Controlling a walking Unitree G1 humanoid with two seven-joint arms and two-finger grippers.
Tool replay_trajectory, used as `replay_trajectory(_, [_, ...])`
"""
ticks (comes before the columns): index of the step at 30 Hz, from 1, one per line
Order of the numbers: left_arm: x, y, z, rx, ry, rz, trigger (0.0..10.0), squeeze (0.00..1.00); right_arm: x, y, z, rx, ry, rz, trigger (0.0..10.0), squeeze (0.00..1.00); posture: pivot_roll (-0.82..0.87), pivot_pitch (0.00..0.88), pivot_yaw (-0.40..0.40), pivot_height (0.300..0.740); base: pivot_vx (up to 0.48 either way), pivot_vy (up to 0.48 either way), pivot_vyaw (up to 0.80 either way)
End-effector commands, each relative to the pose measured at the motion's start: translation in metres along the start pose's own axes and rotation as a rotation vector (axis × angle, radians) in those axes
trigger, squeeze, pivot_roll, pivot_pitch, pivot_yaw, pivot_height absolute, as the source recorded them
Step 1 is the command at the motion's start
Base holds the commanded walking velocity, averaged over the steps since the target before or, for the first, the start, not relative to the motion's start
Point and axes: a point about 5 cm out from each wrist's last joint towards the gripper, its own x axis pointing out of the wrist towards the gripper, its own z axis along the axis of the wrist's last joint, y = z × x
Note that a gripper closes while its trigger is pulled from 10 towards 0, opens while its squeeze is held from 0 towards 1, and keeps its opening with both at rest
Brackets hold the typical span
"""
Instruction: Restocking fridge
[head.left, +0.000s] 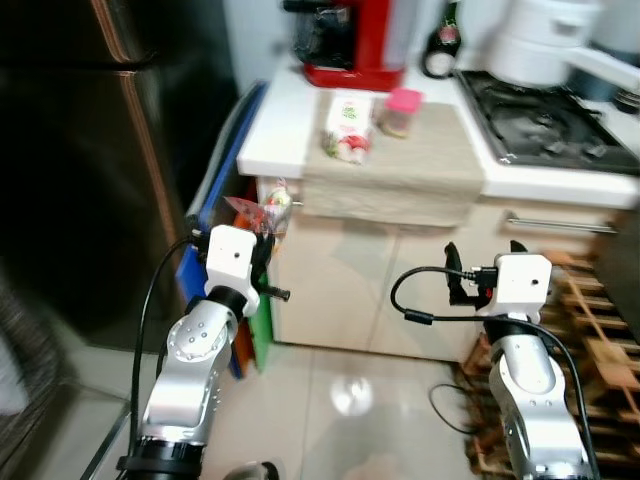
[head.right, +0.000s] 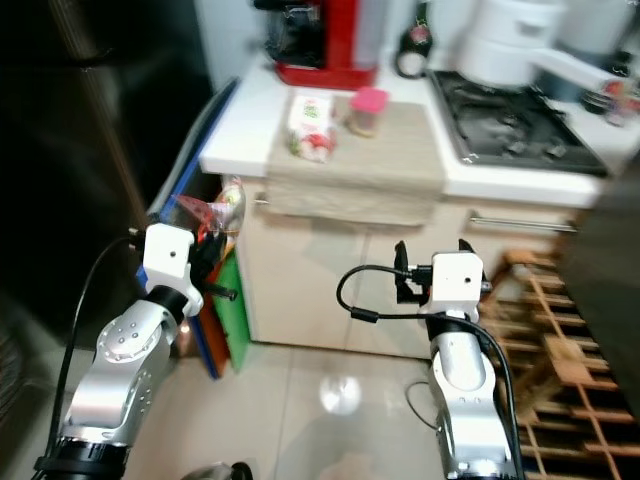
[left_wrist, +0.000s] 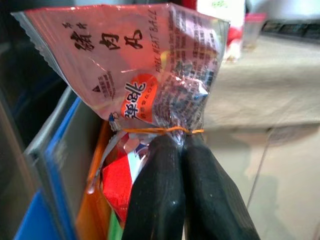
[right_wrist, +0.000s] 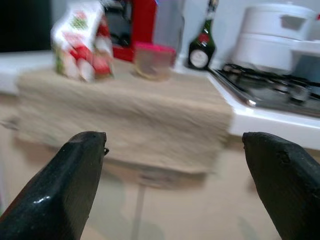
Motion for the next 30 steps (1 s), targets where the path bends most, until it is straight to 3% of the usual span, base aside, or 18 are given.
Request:
replay_trajectory(1, [0.005,0.002,0.008,0.018,-0.028,0.007,10.0,0.00,-0.001,0.005,-0.005,0.012,0.026,0.023,10.0,0.00,-0.02,0.000,0.014,0.740,0.000,0.000,0.00])
replay_trajectory(10, [0.014,-0.005,0.012,0.048,-0.042,-0.059,10.0,0.00,0.000,0.003,-0.004,0.085,0.032,0.014,10.0,0.00,-0.04,0.000,0.021,0.740,0.000,0.000,0.00])
replay_trajectory(15, [0.016,-0.007,0.014,0.047,-0.044,-0.120,10.0,0.00,-0.004,0.002,-0.008,0.084,0.051,0.001,10.0,0.00,-0.04,0.000,0.030,0.740,0.000,0.000,0.00])
replay_trajectory(30, [0.015,-0.014,0.015,-0.002,-0.067,-0.141,10.0,0.00,-0.003,0.001,-0.009,0.068,0.056,0.017,10.0,0.00,-0.04,0.000,0.024,0.740,0.000,0.000,-0.03])
